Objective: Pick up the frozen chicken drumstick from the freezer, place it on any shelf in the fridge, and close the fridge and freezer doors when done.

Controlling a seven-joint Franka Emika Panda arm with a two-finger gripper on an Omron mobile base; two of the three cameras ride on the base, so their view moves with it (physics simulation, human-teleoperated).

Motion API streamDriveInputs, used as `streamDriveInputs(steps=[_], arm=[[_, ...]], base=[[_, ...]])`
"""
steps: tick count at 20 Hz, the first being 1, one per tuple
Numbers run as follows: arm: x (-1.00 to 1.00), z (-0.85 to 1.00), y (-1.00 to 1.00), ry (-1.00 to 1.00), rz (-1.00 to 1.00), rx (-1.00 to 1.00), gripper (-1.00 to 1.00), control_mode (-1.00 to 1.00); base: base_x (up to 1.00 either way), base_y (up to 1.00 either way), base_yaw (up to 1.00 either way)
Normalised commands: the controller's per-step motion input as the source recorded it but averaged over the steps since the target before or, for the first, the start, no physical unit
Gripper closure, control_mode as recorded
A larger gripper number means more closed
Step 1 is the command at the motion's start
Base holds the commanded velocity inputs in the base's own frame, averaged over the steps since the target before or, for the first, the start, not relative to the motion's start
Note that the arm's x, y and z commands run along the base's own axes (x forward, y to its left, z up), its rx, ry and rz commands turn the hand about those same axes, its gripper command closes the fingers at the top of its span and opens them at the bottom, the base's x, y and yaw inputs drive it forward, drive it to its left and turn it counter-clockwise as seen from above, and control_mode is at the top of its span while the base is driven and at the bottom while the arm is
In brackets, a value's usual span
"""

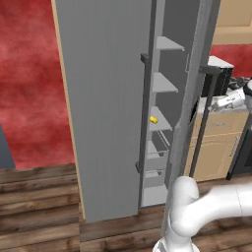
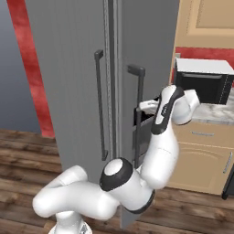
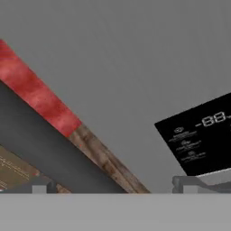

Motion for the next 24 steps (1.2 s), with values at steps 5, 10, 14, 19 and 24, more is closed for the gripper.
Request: streamDriveInputs(steps=[5,10,14,19,24], arm=[[0.62,0.0,1.0,-0.16,-0.1,0.0,-1.0,-1.0],[0.55,0.0,0.98,-0.23,-0.19,0.0,-1.0,-1.0],[0.5,0.01,0.73,-0.3,-0.31,0.0,-1.0,-1.0],[0.53,0.05,0.53,-0.3,-0.38,-0.01,-1.0,-1.0],[0.51,0.22,0.23,-0.25,-0.39,0.0,-1.0,-1.0]], base=[[0.0,0.0,0.0],[0.0,0.0,0.0],[0.0,0.0,0.0],[0.0,0.0,0.0],[0.0,0.0,0.0]])
